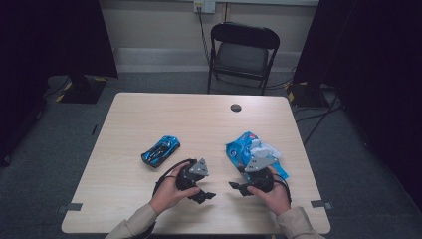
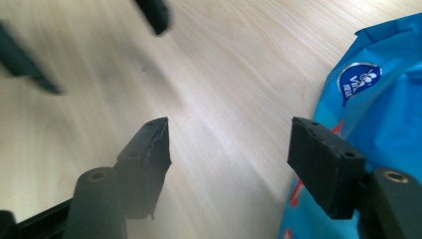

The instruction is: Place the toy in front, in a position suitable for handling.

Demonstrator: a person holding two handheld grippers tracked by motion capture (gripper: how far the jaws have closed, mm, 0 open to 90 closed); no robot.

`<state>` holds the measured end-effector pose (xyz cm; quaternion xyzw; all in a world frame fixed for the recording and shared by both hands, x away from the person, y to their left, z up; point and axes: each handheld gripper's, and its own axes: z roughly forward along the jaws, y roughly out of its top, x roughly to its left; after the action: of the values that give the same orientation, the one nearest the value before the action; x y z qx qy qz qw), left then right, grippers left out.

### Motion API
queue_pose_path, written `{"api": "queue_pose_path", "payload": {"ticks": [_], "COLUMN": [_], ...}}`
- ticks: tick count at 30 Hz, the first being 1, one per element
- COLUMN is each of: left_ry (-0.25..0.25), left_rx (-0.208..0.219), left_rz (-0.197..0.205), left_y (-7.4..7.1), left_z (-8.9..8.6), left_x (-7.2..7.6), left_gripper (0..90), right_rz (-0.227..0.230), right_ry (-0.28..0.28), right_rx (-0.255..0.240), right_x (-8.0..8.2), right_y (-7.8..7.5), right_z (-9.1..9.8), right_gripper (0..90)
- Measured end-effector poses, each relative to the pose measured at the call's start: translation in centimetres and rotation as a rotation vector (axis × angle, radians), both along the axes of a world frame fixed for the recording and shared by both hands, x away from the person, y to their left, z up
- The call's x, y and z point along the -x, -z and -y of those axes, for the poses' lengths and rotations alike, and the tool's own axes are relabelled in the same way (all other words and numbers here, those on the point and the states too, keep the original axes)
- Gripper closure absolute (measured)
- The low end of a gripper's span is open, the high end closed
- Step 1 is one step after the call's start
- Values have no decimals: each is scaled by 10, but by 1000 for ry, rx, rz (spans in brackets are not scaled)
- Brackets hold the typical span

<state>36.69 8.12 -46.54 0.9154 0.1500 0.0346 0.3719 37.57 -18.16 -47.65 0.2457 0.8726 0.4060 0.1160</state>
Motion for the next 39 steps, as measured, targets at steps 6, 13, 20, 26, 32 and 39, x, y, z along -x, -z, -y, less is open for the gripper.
{"api": "queue_pose_path", "payload": {"ticks": [6,13,20,26,32,39], "left_ry": [-30,-75,-70,-77,-84,-104], "left_rx": [13,-1,-15,-18,-38,-23], "left_rz": [-25,-59,-56,-55,-64,-66], "left_y": [7,20,21,20,22,22], "left_z": [-25,-44,-49,-55,-65,-74], "left_x": [11,15,19,21,24,28], "left_gripper": [182,182,182,182,182,182], "right_rz": [15,42,54,58,59,27], "right_ry": [27,68,110,151,189,169], "right_rx": [56,97,93,83,65,19], "right_x": [-8,-16,-31,-44,-57,-56], "right_y": [6,7,8,8,9,11], "right_z": [-9,-2,7,16,31,37], "right_gripper": [380,456,465,470,449,312]}}
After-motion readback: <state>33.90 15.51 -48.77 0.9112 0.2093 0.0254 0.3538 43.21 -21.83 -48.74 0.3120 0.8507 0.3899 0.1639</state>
